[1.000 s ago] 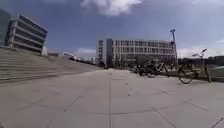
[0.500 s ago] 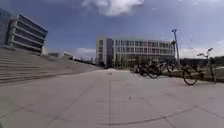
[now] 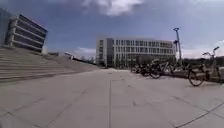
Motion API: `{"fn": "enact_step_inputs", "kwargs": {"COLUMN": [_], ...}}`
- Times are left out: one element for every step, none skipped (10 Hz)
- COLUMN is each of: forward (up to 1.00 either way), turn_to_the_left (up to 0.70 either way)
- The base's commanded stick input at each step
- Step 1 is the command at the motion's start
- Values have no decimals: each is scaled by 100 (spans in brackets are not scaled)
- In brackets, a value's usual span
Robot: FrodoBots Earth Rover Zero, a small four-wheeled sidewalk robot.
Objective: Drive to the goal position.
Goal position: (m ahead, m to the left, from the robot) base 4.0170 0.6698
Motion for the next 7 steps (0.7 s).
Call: {"fn": "enact_step_inputs", "kwargs": {"forward": [50, 50, 50, 50, 50, 50, 50], "turn_to_the_left": [-18, 0, 0, 0, 0, 0, 0]}}
